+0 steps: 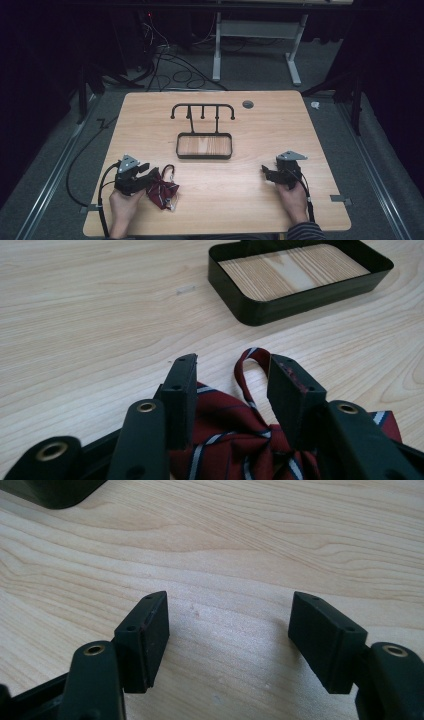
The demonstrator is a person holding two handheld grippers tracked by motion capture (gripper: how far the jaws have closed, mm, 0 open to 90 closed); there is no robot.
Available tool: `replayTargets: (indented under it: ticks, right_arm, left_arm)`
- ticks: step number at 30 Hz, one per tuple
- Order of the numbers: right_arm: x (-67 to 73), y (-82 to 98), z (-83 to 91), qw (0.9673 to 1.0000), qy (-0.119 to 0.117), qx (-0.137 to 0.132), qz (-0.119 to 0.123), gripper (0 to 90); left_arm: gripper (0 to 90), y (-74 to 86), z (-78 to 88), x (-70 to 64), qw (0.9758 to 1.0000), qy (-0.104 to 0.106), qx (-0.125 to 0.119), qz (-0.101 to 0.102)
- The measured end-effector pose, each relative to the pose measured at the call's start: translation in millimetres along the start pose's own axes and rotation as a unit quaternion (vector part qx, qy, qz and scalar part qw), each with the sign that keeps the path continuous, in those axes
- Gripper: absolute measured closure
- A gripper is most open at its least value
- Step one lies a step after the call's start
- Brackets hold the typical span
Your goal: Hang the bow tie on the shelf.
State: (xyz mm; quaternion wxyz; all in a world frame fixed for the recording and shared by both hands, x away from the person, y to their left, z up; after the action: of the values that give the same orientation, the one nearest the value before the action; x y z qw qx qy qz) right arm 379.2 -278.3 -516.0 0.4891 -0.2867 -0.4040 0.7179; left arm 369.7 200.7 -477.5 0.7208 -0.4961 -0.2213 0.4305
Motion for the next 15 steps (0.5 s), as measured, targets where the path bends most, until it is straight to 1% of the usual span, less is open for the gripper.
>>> replayTargets:
  ticks: [3,5,9,12,15]
  right_arm:
    - [-0.1,0.0,0.0,1.0000,0.000,0.000,0.001,33.9]
    - [0.0,0.0,0.0,1.0000,0.000,0.000,0.000,33.9]
    - [0.0,0.0,0.0,1.0000,0.000,0.000,0.000,33.9]
    - [0.1,0.0,0.0,1.0000,0.000,0.000,0.000,33.9]
    - [0.1,0.0,0.0,1.0000,0.000,0.000,0.000,33.8]
  left_arm:
    - [57.2,-0.4,-8.7,-1.9,0.9999,0.010,0.008,0.001]
    - [58.5,-0.5,-12.8,-2.1,0.9999,0.012,0.009,0.001]
    - [60.7,-0.5,-22.0,-2.6,0.9997,0.014,0.021,0.000]
    - [62.1,-0.4,-28.1,-4.7,0.9993,0.018,0.031,-0.006]
    - [63.6,0.1,-34.9,-6.0,0.9988,0.016,0.044,-0.012]
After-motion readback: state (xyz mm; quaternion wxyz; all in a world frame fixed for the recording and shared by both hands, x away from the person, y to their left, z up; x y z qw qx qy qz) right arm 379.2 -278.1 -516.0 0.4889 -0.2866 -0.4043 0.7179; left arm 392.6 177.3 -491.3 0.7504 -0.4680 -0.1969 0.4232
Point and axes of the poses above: each handheld gripper's, and its own axes: z roughly backward along the jaws, y roughly out of its underside, x roughly to its left, the point moved 2 cm from there along -z, roughly forward along the jaws, and after that the axes turned 13 degrees about -x, right-handed, at the moved point
